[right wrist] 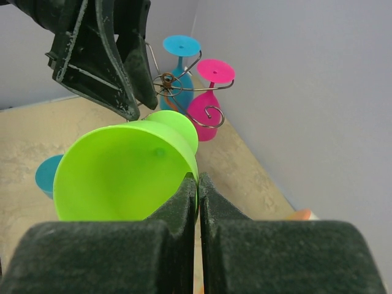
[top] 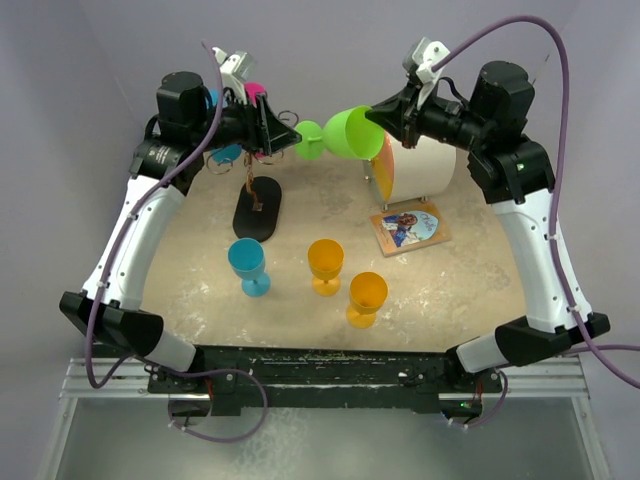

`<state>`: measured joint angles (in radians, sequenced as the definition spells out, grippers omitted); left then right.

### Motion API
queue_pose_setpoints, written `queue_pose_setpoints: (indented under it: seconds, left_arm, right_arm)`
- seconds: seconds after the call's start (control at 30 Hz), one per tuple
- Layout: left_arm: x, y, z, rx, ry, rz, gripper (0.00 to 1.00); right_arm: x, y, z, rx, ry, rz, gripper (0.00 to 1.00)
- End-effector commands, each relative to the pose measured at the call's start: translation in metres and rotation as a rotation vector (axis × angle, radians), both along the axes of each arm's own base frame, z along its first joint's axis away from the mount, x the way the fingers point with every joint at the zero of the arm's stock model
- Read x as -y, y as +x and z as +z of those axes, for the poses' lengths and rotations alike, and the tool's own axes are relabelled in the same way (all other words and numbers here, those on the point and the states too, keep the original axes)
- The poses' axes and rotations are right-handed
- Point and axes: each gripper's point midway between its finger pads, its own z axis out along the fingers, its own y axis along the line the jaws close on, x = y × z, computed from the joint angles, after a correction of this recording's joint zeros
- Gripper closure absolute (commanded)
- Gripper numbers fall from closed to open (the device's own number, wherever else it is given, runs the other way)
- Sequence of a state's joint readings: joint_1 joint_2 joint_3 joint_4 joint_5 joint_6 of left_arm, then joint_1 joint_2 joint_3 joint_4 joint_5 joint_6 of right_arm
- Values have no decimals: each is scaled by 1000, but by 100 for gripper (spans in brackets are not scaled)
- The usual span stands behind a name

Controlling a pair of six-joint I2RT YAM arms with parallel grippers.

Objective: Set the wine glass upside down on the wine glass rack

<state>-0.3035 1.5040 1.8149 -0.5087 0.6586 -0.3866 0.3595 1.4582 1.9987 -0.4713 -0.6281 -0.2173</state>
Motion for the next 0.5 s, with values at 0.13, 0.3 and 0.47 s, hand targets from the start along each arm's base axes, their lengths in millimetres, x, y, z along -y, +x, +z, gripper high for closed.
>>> queue_pose_setpoints:
  seconds: [0.13, 0.3, 0.47]
  left_arm:
    - [16, -2, 0, -44, -75, -73, 53]
    - [21, -2, -10, -88, -84, -98, 59]
    - [23, -2, -15, -111, -95, -111, 71]
  right_arm:
    - [2, -21, 27, 95, 30, 32, 100]
    - [4, -21, 26, 100, 23, 23, 100]
    - [4, -20, 24, 98, 19, 24, 100]
